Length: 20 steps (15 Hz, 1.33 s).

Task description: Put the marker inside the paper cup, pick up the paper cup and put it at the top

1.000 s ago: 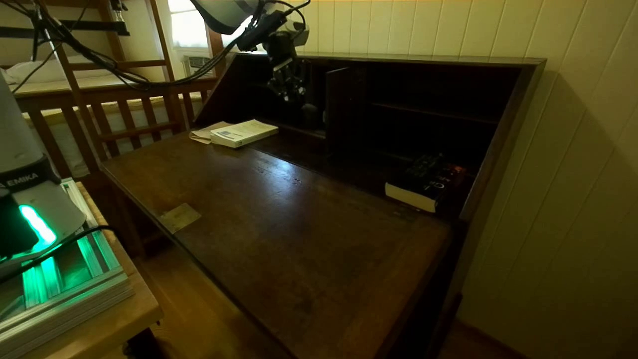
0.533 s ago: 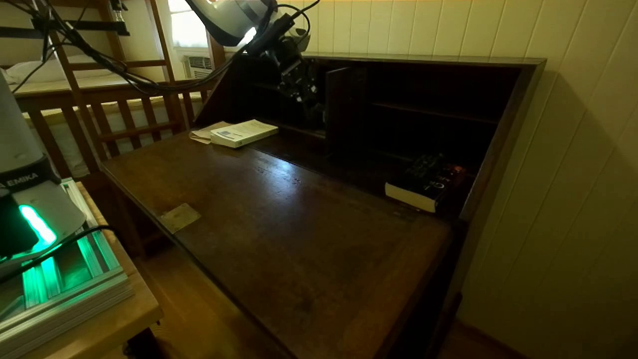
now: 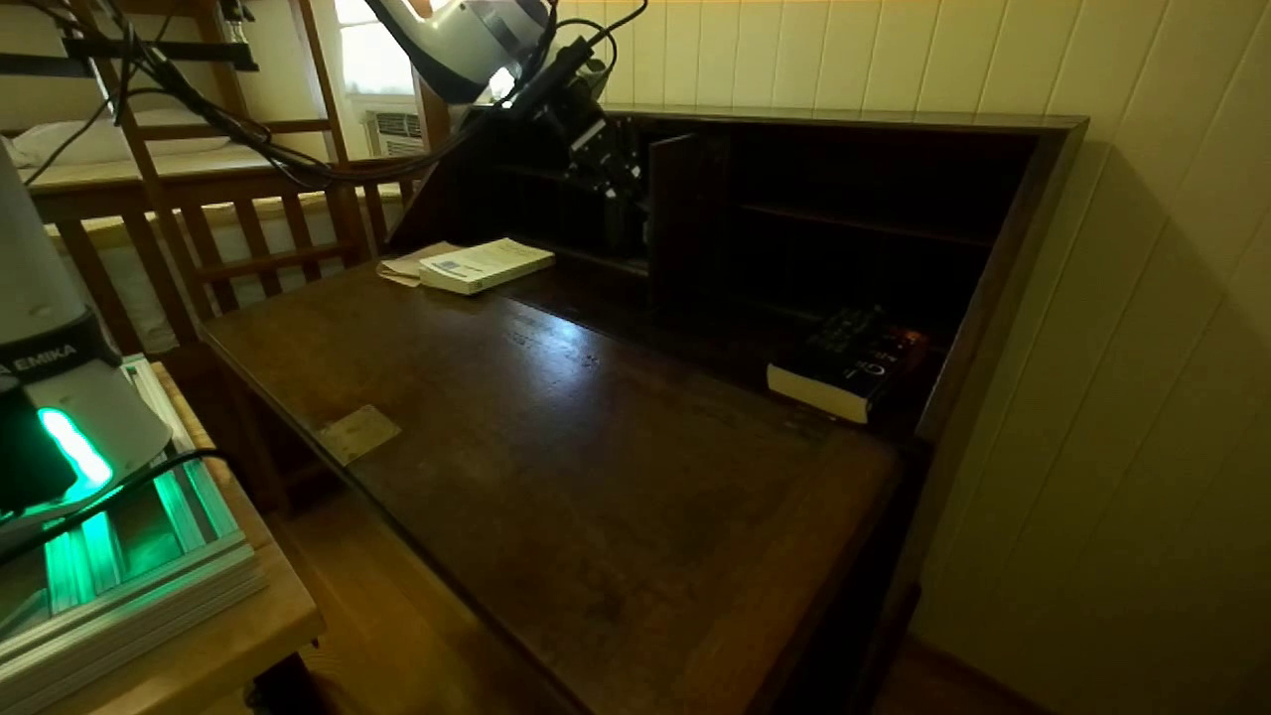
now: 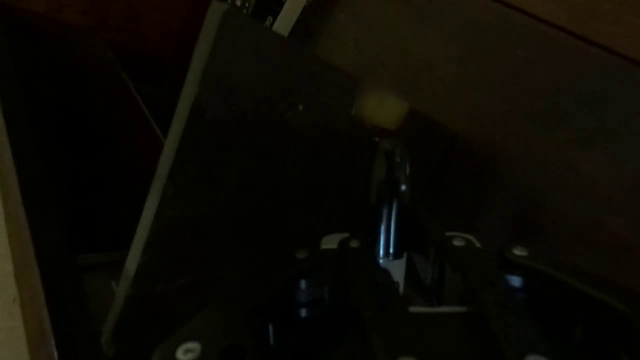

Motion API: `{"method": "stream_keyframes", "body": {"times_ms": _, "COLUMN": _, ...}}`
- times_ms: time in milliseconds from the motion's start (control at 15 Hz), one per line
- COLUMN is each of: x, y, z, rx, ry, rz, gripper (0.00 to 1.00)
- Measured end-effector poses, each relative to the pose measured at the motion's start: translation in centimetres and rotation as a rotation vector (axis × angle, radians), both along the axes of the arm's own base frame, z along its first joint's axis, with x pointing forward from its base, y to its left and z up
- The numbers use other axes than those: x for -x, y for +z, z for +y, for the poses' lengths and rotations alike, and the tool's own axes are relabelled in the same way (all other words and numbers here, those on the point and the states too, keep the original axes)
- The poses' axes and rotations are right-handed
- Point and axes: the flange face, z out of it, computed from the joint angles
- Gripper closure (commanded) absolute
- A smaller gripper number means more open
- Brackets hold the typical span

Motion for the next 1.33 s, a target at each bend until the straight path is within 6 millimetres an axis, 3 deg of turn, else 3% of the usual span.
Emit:
{"method": "stream_keyframes", "body": {"times_ms": 667, "x": -0.8, "y": 0.3, "z": 1.6, "rx": 0.109, "ry": 0.168, "rz": -0.024, "gripper": 0.94}}
{"method": "stream_keyframes", "body": {"times_ms": 1333, "x": -1.1, "y": 0.1, "z": 2.0, "rx": 0.220, "ry": 0.279, "rz": -0.079, "gripper": 0.94}}
